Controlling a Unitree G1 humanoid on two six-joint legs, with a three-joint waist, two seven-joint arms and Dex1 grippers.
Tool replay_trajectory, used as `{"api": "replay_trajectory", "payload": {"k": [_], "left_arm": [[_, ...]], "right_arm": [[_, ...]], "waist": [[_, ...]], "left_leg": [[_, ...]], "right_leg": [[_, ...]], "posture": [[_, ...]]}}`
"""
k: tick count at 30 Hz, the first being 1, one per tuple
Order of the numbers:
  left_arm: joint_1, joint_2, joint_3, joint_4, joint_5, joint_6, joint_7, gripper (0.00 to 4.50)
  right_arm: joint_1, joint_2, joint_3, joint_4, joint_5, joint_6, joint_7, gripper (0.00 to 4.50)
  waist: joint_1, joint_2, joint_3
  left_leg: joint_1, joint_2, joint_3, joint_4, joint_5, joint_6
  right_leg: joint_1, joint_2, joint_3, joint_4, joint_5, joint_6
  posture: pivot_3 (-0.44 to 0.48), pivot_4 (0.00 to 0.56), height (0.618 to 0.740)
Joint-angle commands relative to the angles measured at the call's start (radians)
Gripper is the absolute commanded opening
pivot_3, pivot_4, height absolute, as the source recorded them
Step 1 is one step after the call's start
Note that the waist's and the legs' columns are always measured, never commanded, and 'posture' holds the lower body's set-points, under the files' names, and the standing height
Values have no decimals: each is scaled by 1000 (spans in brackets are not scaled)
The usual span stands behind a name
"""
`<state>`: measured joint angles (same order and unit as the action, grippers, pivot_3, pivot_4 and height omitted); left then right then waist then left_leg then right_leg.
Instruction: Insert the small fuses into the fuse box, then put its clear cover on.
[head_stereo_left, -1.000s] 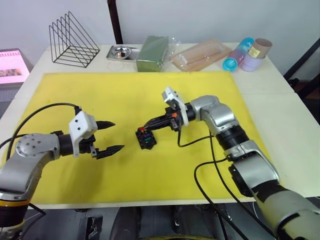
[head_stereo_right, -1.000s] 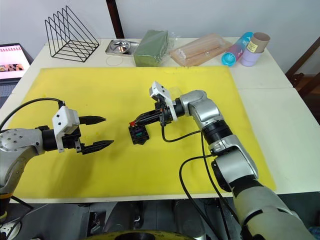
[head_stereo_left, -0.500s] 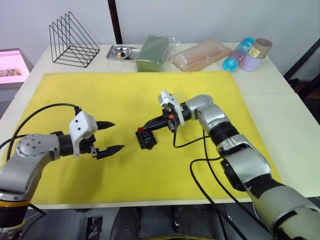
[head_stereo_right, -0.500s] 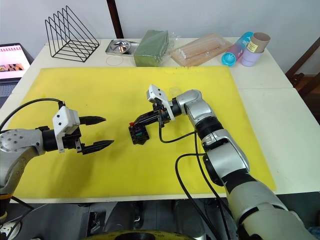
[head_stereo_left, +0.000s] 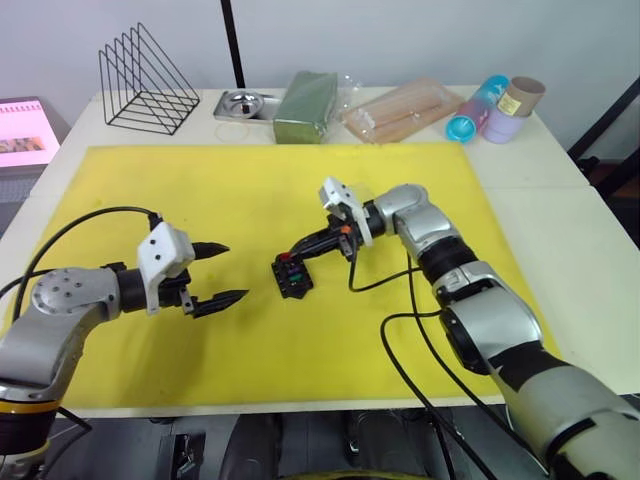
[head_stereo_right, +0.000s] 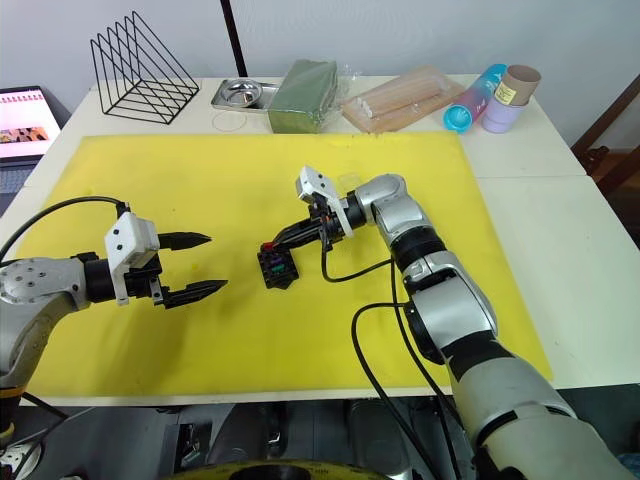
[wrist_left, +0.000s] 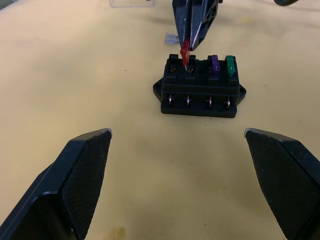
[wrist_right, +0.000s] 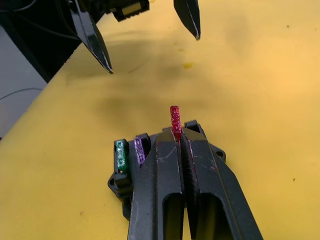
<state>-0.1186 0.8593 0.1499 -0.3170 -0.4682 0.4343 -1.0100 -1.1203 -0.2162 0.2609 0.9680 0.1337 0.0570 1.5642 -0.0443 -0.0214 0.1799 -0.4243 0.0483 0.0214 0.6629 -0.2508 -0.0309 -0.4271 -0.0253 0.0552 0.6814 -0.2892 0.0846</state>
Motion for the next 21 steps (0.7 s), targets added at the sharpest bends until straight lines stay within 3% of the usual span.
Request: {"api": "replay_trajectory", "payload": {"k": [1, 21], "left_arm": [[-16, 11, 26, -5, -10, -5, -5, 4500], [-8, 8, 28, 11, -1, -27, -13, 4500]], "right_arm": [[-42, 3, -11, -6, -15, -35, 25, 36], [-70, 20, -7, 74, -109, -148, 10, 36]], "waist": [[0, 0, 0], [0, 0, 0]], "left_leg": [[0, 0, 0, 0, 0, 0], [0, 0, 0, 0, 0, 0]], "right_leg": [[0, 0, 0, 0, 0, 0], [0, 0, 0, 0, 0, 0]], "posture": [[0, 150, 740], [0, 150, 740]]}}
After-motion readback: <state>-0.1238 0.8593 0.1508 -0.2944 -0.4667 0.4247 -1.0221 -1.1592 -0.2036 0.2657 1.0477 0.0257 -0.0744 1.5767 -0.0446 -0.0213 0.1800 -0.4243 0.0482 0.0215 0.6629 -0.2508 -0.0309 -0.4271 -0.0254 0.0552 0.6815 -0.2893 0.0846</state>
